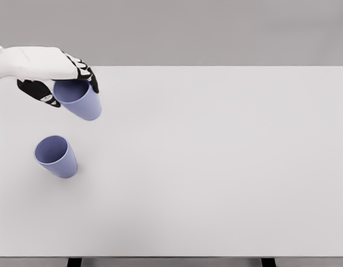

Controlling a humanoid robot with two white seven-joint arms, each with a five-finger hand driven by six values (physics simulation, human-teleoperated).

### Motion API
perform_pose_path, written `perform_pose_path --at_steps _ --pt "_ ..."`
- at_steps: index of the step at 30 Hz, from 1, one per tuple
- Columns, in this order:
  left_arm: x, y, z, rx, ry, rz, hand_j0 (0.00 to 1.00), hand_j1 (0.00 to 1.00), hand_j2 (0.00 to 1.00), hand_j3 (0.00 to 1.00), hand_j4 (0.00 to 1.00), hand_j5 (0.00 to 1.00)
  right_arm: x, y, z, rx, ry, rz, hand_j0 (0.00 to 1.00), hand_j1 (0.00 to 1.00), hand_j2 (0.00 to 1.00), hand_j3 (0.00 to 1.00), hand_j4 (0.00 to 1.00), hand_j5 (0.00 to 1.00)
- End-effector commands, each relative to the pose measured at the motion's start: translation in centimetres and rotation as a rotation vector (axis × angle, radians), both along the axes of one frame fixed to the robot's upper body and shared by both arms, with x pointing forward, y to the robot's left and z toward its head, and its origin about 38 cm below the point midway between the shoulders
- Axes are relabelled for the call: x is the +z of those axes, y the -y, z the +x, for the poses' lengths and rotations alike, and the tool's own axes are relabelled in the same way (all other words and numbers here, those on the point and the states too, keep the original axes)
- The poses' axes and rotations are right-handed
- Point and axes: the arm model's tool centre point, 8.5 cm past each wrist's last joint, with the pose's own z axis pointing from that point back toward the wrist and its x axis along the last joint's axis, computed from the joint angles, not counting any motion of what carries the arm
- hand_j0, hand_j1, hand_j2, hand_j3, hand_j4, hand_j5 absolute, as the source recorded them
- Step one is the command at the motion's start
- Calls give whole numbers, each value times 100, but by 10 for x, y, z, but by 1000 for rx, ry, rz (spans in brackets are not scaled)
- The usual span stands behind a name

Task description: Place the right cup on the left cup with left arm

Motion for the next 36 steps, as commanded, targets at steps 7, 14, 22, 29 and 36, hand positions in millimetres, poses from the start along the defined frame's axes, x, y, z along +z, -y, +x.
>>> perform_pose_path --at_steps 7,14,22,29,36 --pt "3 -8 -15 -83 11 10 66 66 66 66 66 66 0 0 0 -2 0 0 100 100 100 100 100 100" --pt "5 -14 -26 -165 23 26 65 65 65 65 65 65 0 0 0 0 1 0 100 100 100 100 100 100" --pt "8 -31 -35 -174 29 40 65 65 65 65 65 65 0 0 0 0 1 0 100 100 100 100 100 100" --pt "10 -47 -43 -165 32 53 65 65 65 65 65 65 0 0 0 0 0 0 100 100 100 100 100 100" --pt "10 -53 -46 -149 30 58 65 65 65 65 65 65 0 0 0 0 0 0 100 100 100 100 100 100"
